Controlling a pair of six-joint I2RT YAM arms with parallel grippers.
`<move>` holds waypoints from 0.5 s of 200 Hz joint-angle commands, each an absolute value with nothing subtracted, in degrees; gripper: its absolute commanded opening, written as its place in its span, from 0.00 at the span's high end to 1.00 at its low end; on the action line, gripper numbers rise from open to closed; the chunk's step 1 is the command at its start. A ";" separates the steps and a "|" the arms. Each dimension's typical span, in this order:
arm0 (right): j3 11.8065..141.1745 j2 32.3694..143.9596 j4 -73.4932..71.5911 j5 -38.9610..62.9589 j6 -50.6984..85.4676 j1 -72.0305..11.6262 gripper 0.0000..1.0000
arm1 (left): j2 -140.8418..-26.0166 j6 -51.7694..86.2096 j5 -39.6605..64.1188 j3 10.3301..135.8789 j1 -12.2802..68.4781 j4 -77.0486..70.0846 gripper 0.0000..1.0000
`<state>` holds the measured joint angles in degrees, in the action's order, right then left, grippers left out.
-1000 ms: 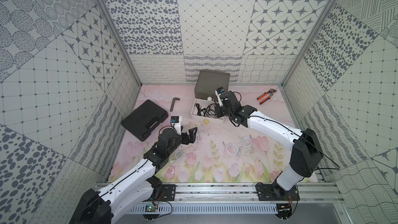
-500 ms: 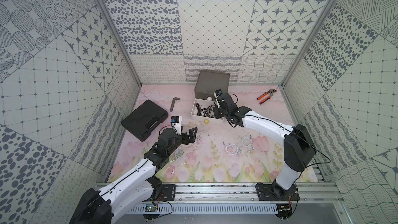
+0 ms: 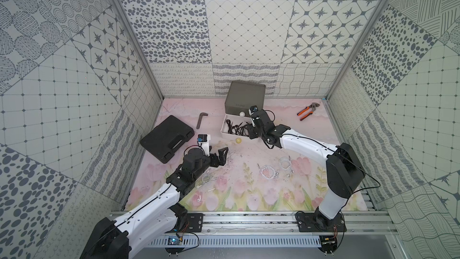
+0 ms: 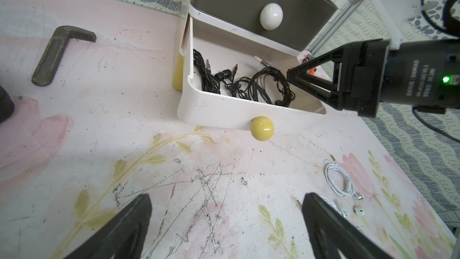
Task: Place the wired earphones into the drawer by color
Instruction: Place the wired earphones in the drawer.
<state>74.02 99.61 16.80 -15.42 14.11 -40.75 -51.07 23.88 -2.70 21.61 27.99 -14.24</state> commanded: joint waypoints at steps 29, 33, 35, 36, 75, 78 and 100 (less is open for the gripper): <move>69.17 90.25 14.65 -12.85 16.40 -39.41 0.52 | -51.28 22.57 0.44 22.61 27.78 -13.79 0.01; 68.54 89.36 14.68 -12.31 16.68 -39.15 0.52 | -51.23 22.52 0.64 22.59 27.84 -13.72 0.01; 68.26 89.01 14.61 -12.09 16.83 -38.97 0.51 | -51.19 22.51 0.84 22.70 27.79 -13.71 0.01; 68.06 88.76 14.60 -11.93 16.85 -38.86 0.51 | -51.22 22.50 0.95 22.69 27.78 -13.67 0.01; 61.18 81.07 14.52 -5.14 19.60 -33.24 0.48 | -51.47 25.85 4.69 25.40 27.78 -9.98 0.01; 60.56 80.51 14.41 -4.53 19.75 -32.73 0.48 | -51.63 26.32 5.15 25.60 27.77 -9.94 0.01; 55.43 75.90 12.97 -0.23 20.55 -29.39 0.47 | -53.56 31.41 6.42 26.89 27.83 -9.68 0.01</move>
<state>59.79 80.38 15.57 -6.33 18.24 -32.03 -51.68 25.23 1.61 24.38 27.99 -11.66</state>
